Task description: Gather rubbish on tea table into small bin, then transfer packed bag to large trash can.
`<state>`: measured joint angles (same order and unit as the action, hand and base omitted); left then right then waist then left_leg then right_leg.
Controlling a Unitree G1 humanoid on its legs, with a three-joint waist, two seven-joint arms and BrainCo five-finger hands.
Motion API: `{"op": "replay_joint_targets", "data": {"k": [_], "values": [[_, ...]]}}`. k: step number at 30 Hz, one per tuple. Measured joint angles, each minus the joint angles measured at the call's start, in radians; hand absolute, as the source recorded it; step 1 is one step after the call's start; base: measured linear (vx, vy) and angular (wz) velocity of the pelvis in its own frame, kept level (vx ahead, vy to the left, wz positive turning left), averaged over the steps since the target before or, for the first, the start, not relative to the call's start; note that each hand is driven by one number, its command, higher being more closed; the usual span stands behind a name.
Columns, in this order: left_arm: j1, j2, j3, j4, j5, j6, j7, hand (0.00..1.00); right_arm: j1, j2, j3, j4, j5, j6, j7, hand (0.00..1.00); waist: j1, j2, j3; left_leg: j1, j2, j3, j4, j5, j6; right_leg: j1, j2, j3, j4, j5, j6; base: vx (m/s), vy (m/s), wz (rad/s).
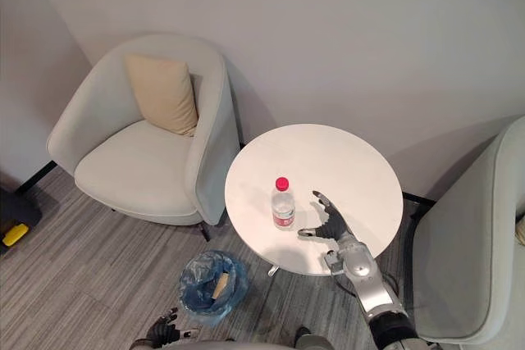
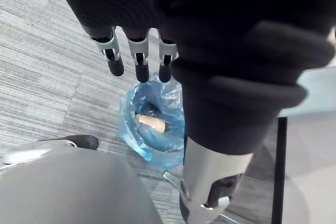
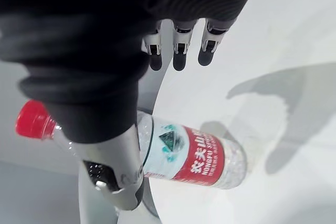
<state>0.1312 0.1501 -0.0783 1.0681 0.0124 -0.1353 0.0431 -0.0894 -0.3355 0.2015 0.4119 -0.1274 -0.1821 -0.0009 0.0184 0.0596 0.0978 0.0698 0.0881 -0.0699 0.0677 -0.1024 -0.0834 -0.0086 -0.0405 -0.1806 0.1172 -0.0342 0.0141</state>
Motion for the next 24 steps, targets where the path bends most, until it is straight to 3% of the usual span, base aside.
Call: {"op": "replay_joint_targets", "data": {"k": [6,11,24], "values": [[0.002,0.000,-0.009,-0.001,0.000,-0.004,0.000,0.00,-0.077,-0.003,0.048,0.002,0.002,-0.006,-0.001,0.00,0.023,0.008,0.011,-0.025,0.000,-0.013,0.002,0.010,-0.007,-0.016,0.000,-0.015,-0.001,0.000,0.000,0.00,-0.010,0.08],[0.000,0.000,-0.011,-0.008,-0.002,-0.008,0.002,0.00,-0.126,-0.003,0.054,0.022,0.019,-0.006,-0.020,0.00,0.025,0.009,0.018,-0.056,-0.002,-0.038,0.002,0.022,-0.007,-0.033,-0.005,-0.041,0.001,0.000,-0.001,-0.04,-0.016,0.16],[-0.040,0.003,-0.021,-0.051,-0.041,-0.028,0.006,0.00,-0.304,0.012,0.052,0.194,0.091,-0.003,-0.067,0.00,0.054,0.015,0.113,-0.146,-0.011,-0.064,0.057,0.029,-0.009,-0.112,-0.019,-0.067,0.051,0.000,-0.008,-0.04,-0.014,0.06]]}}
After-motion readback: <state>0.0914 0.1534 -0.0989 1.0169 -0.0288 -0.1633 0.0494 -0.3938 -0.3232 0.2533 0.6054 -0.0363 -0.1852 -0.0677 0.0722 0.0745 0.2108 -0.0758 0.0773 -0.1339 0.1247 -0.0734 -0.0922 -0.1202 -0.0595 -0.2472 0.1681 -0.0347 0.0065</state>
